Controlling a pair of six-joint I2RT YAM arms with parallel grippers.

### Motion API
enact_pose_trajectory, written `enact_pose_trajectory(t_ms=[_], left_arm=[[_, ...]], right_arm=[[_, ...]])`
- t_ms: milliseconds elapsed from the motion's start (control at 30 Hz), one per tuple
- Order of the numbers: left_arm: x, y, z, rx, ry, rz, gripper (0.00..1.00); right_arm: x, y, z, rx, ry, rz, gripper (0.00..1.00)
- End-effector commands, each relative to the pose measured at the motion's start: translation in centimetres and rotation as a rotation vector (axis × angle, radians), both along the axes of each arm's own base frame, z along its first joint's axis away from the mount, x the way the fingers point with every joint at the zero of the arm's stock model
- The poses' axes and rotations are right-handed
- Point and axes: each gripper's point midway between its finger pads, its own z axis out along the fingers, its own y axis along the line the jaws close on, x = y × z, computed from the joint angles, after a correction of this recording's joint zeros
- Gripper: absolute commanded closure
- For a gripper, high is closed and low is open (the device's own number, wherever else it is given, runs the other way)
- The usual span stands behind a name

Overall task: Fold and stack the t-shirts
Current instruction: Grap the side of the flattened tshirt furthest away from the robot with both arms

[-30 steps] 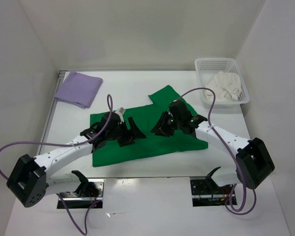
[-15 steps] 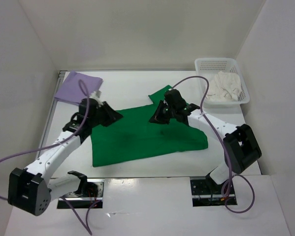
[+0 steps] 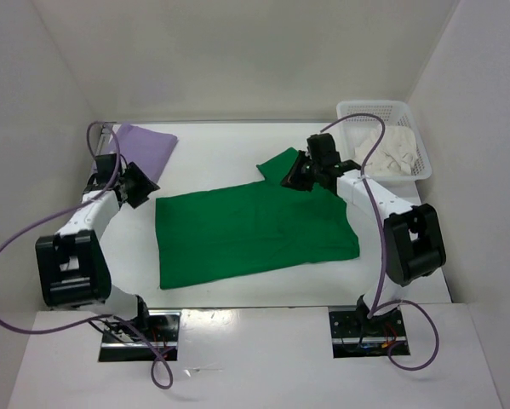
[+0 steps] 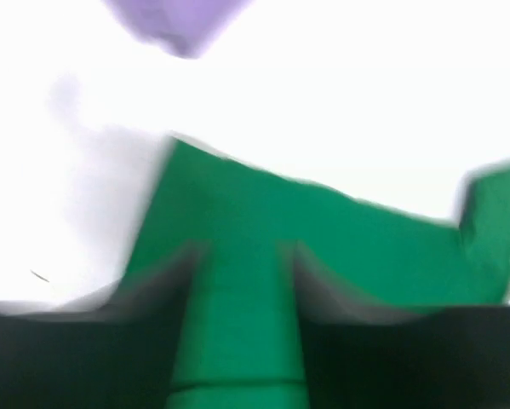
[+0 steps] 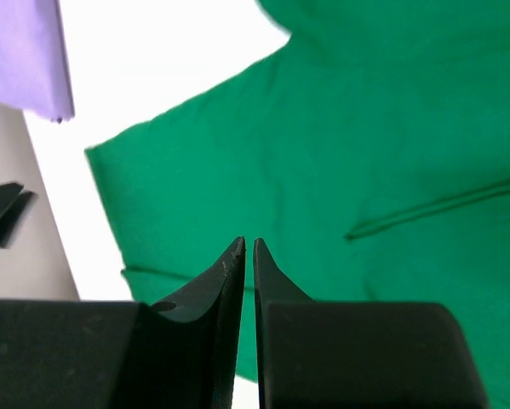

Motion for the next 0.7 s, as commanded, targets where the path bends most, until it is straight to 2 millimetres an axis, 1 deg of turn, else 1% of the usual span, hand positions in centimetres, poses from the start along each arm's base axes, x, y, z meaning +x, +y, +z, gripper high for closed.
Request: enact_pose_trajectory(t_ms=[0,33,67,100,167,200,233,267,333,367,400,433,467,500,533,567,600,667], left_arm=[[0.6,1.8,-2.8,0.001,0.071,0.011,0.35],[0.5,2.7,-4.1,0.001,0.109,0.046,0.25],[1.0,3.7,-4.0,0.0,0.107,0.068,0.2],[1.2,3.7,-5.1,-0.012,0.135,0.075,0.13],[1.7,4.3,-5.8,0.003,0.164,0.093,0.11],[1.9,4.5,-6.7,0.006,0.191,0.099,0.13],[1.8,5.0,-7.3,0.027,0.209,0.118,0.2],[2.0,5.1,-7.2,0.029,0.199,0.119,0.25],[2.3,5.3,-7.8,0.029,0.202,0.132,0.33],[2.9,5.4,-7.3,0.027,0.181,0.139,0.37],[2.8,5.4,-7.9,0.025,0.195,0.139,0.43],[3.1,5.8,-8.1,0.038,0.2,0.151,0.45],[3.9,5.6,-7.4,0.054,0.18,0.148,0.46],[3.9,5.0,-8.1,0.066,0.204,0.137,0.46],[4.0,4.9,-8.3,0.083,0.213,0.128,0.47],[4.4,4.7,-8.0,0.093,0.205,0.127,0.47],[4.7,4.4,-8.2,0.104,0.207,0.121,0.47],[4.7,4.1,-8.6,0.111,0.217,0.114,0.47]], right_arm=[[2.6,-0.9,2.1,-0.026,-0.082,0.007,0.87],[3.0,-1.2,2.4,-0.045,-0.101,-0.006,0.87],[3.4,-1.3,2.3,-0.053,-0.104,-0.016,0.87],[3.6,-1.3,2.7,-0.057,-0.118,-0.008,0.87],[3.7,-1.6,2.3,-0.058,-0.11,-0.004,0.84],[4.1,-1.4,2.9,-0.051,-0.132,-0.005,0.8],[4.0,-1.3,3.0,-0.043,-0.13,0.004,0.79],[4.0,-1.0,3.7,-0.027,-0.149,0.014,0.79],[4.0,-0.7,4.0,-0.012,-0.156,0.028,0.76],[4.0,-0.7,4.0,-0.012,-0.156,0.028,0.76],[4.0,-0.5,4.2,-0.001,-0.162,0.037,0.76],[3.9,-0.4,4.2,0.004,-0.161,0.044,0.76],[3.8,-0.2,4.3,0.012,-0.159,0.053,0.76],[3.7,0.0,3.9,0.013,-0.152,0.073,0.74],[3.6,0.2,3.5,0.019,-0.139,0.083,0.73],[3.6,0.4,3.9,0.022,-0.151,0.098,0.73],[3.8,0.7,3.8,0.034,-0.158,0.109,0.73],[3.8,0.9,4.0,0.044,-0.164,0.119,0.73]])
